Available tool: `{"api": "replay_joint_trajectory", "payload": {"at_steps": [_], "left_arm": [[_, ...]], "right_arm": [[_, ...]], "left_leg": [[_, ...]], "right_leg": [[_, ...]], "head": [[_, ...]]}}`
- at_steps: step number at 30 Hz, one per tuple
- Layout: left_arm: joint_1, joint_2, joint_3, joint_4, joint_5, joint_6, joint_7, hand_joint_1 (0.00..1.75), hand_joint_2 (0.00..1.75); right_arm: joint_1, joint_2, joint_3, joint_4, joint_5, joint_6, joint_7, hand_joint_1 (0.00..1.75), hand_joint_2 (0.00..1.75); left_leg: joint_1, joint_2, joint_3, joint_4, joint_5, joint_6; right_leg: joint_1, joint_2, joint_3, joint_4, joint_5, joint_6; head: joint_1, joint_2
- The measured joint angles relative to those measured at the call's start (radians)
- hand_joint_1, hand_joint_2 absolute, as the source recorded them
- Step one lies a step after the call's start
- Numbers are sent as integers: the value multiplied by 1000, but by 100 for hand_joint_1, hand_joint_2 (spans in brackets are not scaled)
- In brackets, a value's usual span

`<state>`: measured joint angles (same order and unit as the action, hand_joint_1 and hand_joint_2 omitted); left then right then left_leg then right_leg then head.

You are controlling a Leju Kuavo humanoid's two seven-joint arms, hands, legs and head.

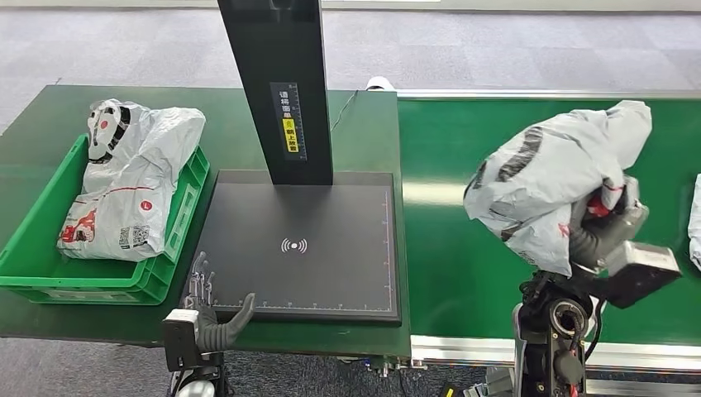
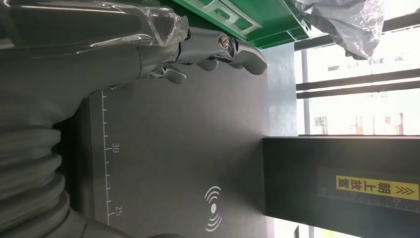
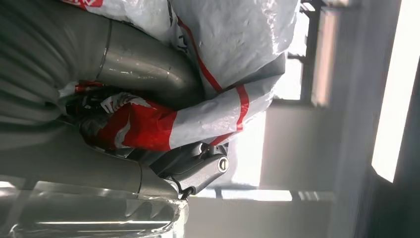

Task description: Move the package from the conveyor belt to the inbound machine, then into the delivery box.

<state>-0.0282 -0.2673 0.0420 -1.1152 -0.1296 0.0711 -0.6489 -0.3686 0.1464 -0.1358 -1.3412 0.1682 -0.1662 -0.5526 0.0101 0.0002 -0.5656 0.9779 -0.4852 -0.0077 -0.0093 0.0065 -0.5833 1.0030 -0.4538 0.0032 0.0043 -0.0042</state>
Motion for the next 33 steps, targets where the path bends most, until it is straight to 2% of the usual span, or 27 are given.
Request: {"api": "replay_joint_trajectory", "payload": {"at_steps": [2,3,5,7,13,21,22,25,26,30,33], "left_arm": [[-25,0,-7,11,-4,-5,0,0,175],[-40,-1,-12,17,-6,-6,0,0,175],[-60,-4,-24,26,-8,-6,0,0,175],[-61,-3,-29,33,-7,-5,1,0,175],[-56,4,-30,41,-5,-1,2,0,175],[-51,12,-30,41,-2,0,7,0,175],[-50,12,-30,41,-1,0,7,0,175],[-49,13,-31,41,0,1,8,0,175],[-49,14,-31,41,1,1,8,0,175],[-44,15,-31,41,2,5,8,0,175],[-36,16,-30,40,5,15,8,0,175]], "right_arm": [[-132,49,96,226,193,98,115,175,175],[-186,75,162,348,275,122,144,175,175],[-243,110,287,533,345,131,151,175,175],[-278,129,364,657,343,135,146,175,175],[-347,142,466,823,335,167,149,175,175],[-373,146,517,901,333,159,172,175,175],[-375,146,521,906,332,152,174,163,175],[-378,146,526,917,330,125,176,32,175],[-378,146,526,919,327,113,176,0,175],[-381,142,521,921,284,79,142,0,175],[-371,134,501,904,208,80,59,0,175]], "left_leg": [[1,16,2,0,0,-2],[1,20,6,0,1,-2],[3,9,7,1,7,-3],[3,-8,2,1,12,-4],[3,-11,-2,0,11,-3],[2,-11,-2,1,11,-3],[2,-11,-2,1,11,-3],[2,-11,-2,1,11,-3],[2,-11,-2,1,11,-3],[2,-11,-2,1,11,-3],[2,-11,-2,1,11,-3]], "right_leg": [[1,15,-5,1,4,-3],[1,19,-7,1,5,-4],[2,9,-8,1,6,-3],[3,-7,-10,1,5,-3],[3,-12,-10,0,4,-3],[2,-11,-10,-1,5,-2],[2,-11,-10,-1,5,-2],[2,-11,-11,0,5,-2],[2,-11,-11,0,5,-2],[2,-11,-11,0,4,-2],[2,-11,-10,0,4,-2]], "head": [[-1,0],[-3,0],[-7,0],[-8,0],[-8,0],[-8,0],[-8,0],[-8,0],[-8,0],[-8,0],[-8,0]]}}
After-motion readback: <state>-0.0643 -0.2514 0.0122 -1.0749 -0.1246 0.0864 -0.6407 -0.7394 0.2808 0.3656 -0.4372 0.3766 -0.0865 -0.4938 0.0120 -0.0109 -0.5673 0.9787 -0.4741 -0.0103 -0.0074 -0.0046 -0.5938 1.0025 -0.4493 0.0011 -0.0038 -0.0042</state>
